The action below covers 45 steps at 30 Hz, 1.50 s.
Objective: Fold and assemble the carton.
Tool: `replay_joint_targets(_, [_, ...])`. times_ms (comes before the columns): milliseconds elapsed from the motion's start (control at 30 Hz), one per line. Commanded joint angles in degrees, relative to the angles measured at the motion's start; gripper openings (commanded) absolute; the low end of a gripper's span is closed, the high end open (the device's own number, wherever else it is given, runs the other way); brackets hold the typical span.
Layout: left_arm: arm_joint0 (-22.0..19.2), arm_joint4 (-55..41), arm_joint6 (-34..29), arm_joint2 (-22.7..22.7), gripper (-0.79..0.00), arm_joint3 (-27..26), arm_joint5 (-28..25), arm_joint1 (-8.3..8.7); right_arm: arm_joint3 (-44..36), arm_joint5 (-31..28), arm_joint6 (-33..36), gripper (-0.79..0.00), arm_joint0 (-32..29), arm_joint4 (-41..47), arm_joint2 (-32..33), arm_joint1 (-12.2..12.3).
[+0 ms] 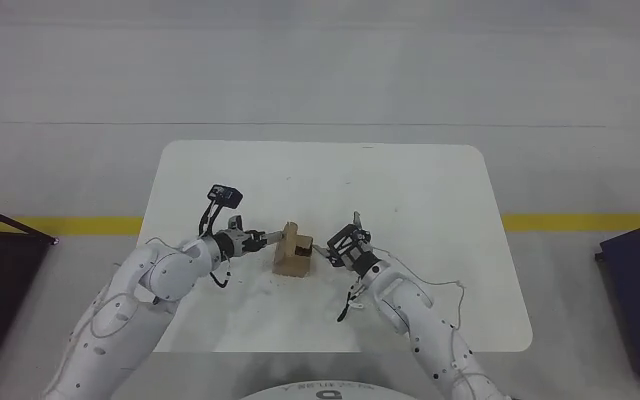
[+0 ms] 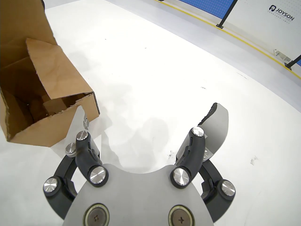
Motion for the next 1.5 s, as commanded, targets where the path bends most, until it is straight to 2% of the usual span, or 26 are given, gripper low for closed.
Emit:
replay_joint_targets(0, [-0.21, 0.15, 0.10, 0.56, 0.000, 0.30, -0.08, -0.08, -0.19, 0.04, 0.21, 0.000, 0.08, -0.05, -0.04, 0.00])
replay_joint_targets(367, [-1.21, 2.99, 0.63, 3.13, 0.000, 2.19, 0.89, -0.42, -1.15, 0.16, 0.68, 0.000, 0.76, 0.04, -1.01, -0.19])
replay_joint_targets(500, [-0.68, 1.02, 1.40, 3.10, 0.000, 2.46, 1.22, -0.56, -1.25, 0.34, 0.56, 0.000, 0.83, -0.02, -1.19, -0.22])
replay_joint_targets(833, [2.41, -5.56, 1.48, -3.55, 0.000, 0.71, -1.19, 0.27, -3.40, 2.38, -1.94, 0.000, -1.57, 2.27, 2.96, 0.33])
replay_joint_targets(1033, [3.73, -9.33, -4.24, -5.16, 0.000, -0.35, -6.67, 0.90, -1.55, 2.33, -0.49, 0.000, -1.68, 1.38, 3.25, 0.44])
replay_joint_targets(1167, [3.21, -10.47, -5.73, -4.62, 0.000, -0.57, -8.56, 0.99, 0.26, 2.33, 0.76, 0.000, -0.23, 0.04, 0.66, 0.02])
replay_joint_targets(1467, [0.43, -9.67, -5.83, 0.00, 0.000, 1.00, -7.29, 0.47, 0.27, 3.81, 1.56, 0.000, 0.97, -2.35, -2.57, -0.57])
